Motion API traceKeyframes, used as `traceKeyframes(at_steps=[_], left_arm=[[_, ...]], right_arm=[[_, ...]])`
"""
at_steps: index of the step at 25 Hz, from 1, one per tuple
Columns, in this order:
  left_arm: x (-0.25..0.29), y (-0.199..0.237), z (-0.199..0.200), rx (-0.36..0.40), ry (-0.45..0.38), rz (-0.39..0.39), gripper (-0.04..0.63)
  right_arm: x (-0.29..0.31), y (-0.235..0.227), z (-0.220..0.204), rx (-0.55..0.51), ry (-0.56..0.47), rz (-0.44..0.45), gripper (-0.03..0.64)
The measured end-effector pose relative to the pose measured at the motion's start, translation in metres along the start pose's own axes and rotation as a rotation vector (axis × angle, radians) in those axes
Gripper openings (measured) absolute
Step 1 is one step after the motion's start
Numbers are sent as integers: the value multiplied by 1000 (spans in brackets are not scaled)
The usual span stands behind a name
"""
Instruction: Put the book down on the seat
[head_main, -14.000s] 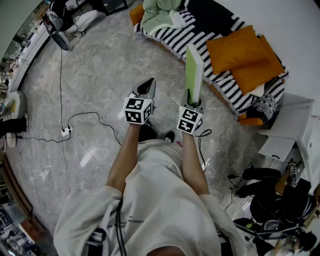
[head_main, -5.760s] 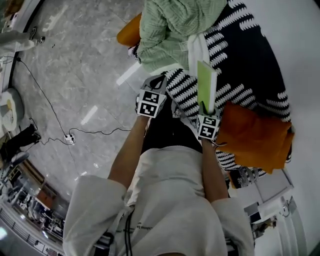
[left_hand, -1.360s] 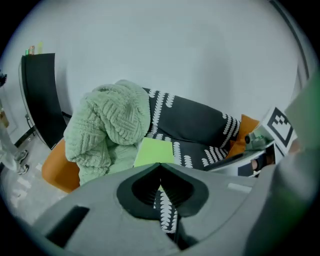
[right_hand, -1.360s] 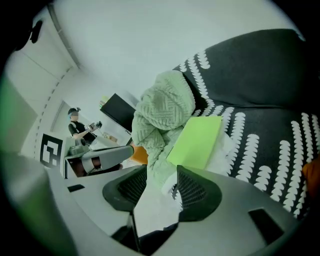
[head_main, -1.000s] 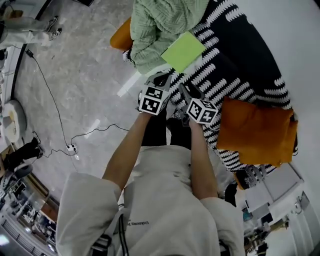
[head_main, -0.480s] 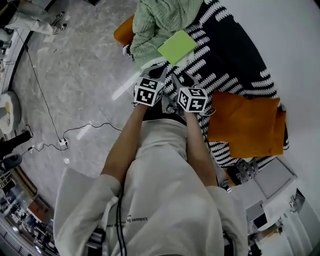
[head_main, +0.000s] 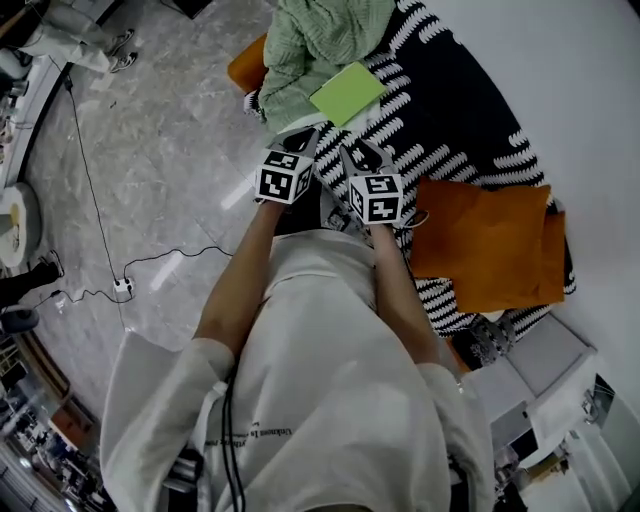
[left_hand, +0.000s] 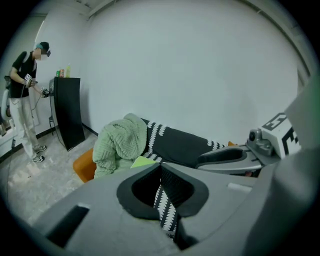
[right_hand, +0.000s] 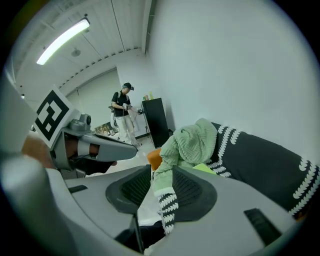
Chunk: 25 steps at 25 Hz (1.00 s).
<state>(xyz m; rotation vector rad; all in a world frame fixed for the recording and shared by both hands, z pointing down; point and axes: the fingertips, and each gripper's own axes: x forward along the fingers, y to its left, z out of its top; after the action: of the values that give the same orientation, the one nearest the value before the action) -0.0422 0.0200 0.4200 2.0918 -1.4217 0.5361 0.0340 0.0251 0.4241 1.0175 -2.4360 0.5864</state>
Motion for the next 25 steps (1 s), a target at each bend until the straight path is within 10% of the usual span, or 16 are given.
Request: traceKeyframes(at_steps=[25], left_arm=[[-17, -17, -7, 15, -24, -36, 8]], right_arm=[[-28, -13, -7, 5, -49, -103, 11]])
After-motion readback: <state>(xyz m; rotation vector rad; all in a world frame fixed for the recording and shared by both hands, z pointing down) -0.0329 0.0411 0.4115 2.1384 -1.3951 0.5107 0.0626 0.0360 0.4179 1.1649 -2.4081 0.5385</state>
